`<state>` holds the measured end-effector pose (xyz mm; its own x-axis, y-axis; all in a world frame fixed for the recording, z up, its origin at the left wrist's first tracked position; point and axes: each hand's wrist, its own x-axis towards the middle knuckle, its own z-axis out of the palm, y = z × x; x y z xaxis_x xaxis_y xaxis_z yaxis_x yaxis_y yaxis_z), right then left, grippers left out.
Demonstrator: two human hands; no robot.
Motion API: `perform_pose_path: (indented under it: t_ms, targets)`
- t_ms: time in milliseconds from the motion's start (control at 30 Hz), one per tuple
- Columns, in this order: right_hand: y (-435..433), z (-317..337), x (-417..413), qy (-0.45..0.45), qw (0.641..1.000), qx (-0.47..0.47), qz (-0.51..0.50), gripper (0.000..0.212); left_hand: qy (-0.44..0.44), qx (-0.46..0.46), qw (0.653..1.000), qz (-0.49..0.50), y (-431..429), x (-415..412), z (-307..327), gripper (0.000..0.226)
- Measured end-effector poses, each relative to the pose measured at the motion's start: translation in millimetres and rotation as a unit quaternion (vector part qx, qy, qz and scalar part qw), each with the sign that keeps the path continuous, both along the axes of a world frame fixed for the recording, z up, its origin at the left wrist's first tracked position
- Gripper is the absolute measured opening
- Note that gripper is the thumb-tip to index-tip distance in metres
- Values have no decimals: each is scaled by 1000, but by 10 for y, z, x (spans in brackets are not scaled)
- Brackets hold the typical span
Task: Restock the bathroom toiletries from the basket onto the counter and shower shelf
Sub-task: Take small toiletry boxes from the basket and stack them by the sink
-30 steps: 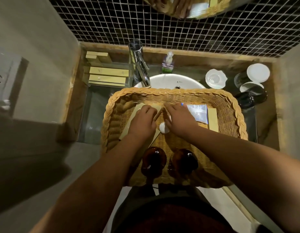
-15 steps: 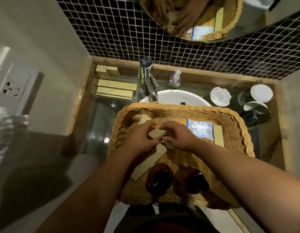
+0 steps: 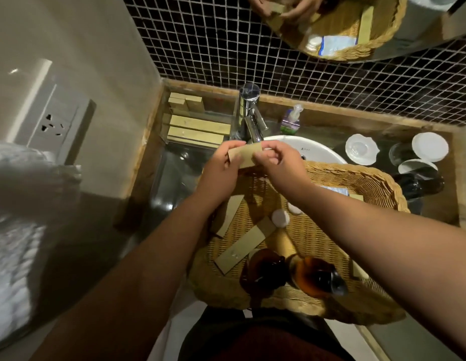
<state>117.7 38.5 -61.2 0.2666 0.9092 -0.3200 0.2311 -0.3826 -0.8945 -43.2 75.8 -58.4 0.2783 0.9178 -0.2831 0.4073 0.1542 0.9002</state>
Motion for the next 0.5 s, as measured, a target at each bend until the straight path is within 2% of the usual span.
perform_pose_path:
  t_ms: [133, 200, 300, 400, 500]
  targets:
    - [231, 131, -185, 32, 999, 17, -18, 8, -85, 39, 989, 112, 85, 28, 194, 39]
    - [338, 167, -296, 66, 997, 42, -6, 17, -105, 71, 978, 167, 216, -33, 255, 43]
    - [538, 150, -440, 12, 997, 67, 35, 28, -65, 103, 975, 187, 483, -217, 259, 41]
    - [827, 104, -562, -88, 992, 67, 55, 25, -1, 151, 978, 145, 759, -446, 210, 31]
    - [1178, 111, -721, -89, 986, 86, 113, 28, 40, 183, 975, 121, 1062, -658, 167, 22]
